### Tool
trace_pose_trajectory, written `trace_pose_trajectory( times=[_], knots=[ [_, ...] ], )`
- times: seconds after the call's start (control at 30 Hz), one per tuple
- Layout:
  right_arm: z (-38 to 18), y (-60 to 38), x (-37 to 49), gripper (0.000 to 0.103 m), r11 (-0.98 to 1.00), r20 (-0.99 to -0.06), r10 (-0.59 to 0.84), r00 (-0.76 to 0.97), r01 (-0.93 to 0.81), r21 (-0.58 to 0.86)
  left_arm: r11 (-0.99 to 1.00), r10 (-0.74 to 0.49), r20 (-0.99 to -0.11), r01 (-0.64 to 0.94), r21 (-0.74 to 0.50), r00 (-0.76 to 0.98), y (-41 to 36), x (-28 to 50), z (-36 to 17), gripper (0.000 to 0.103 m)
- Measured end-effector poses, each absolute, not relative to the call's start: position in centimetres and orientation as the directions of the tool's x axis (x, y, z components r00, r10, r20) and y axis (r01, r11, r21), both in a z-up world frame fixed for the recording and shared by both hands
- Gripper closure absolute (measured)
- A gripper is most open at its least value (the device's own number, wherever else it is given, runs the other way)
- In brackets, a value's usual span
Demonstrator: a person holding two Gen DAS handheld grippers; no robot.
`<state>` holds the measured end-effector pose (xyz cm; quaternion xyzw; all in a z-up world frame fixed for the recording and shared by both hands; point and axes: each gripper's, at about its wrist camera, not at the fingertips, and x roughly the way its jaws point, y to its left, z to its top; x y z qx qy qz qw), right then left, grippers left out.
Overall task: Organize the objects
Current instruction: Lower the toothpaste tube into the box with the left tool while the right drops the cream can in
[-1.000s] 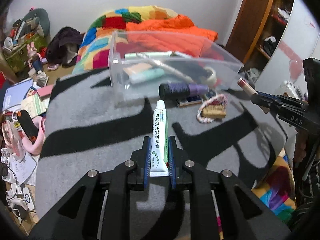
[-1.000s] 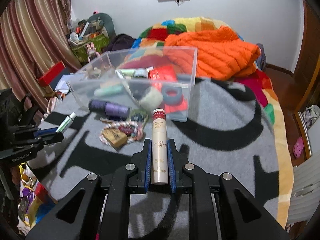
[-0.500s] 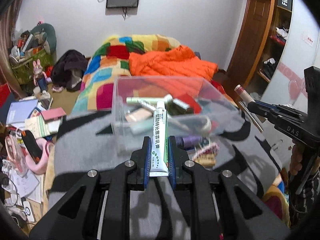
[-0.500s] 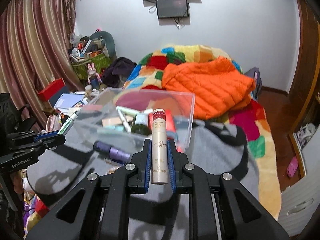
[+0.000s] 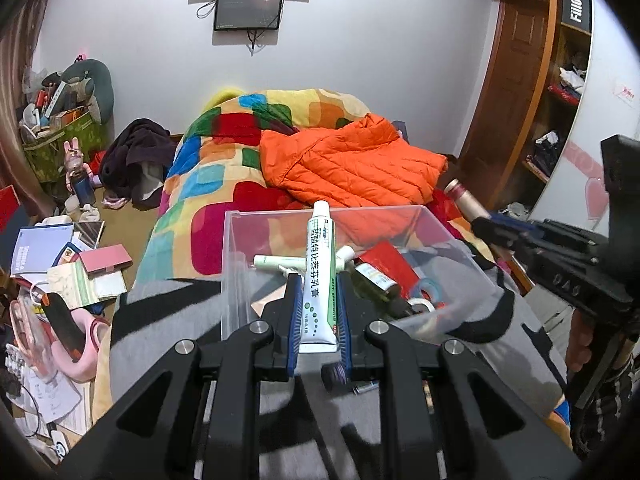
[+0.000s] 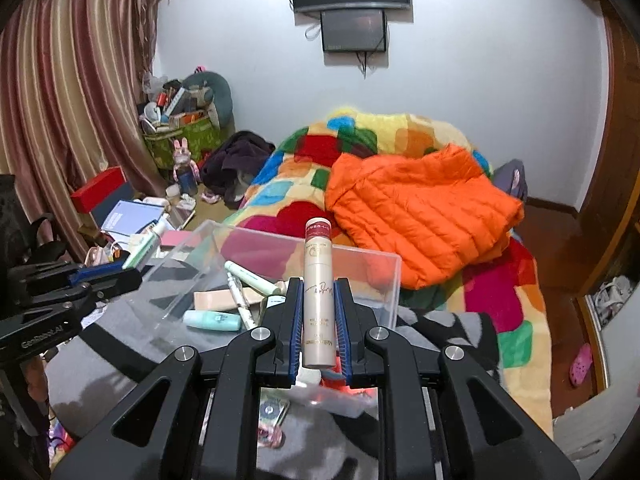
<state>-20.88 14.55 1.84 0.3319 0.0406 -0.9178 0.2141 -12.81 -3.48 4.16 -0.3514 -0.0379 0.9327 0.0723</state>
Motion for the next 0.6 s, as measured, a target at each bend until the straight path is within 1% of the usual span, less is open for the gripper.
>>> trace_pose_trajectory(
  times=[0.13, 0.27, 0.37, 0.6],
  knots=[
    [-0.5, 14.0, -23.1, 0.089, -0.909, -0.681, -0.356, -0.640, 0.408, 0.092, -0.986, 0.165, -0.675, -0.106, -0.128, -0.719, -3.3, -14.5, 3.1, 0.087],
    [-2.4, 13.5, -24.1, 0.089, -0.910, -0.716, -0.348, -0.605, 0.402, 0.102, -0.987, 0.161, -0.707, -0.099, -0.129, -0.688, -3.1, -16.1, 1.6, 0.087],
    [-3.5, 13.0, -24.6, 0.089, -0.910, -0.737, -0.340, -0.585, 0.402, 0.101, -0.984, 0.177, -0.735, -0.103, -0.145, -0.655, -3.0, -17.3, 0.4, 0.087],
    [-4.9, 12.3, -25.3, 0.089, -0.901, -0.768, -0.334, -0.547, 0.423, 0.090, -0.983, 0.186, -0.760, -0.116, -0.145, -0.622, -2.4, -18.2, -1.2, 0.087]
  ],
)
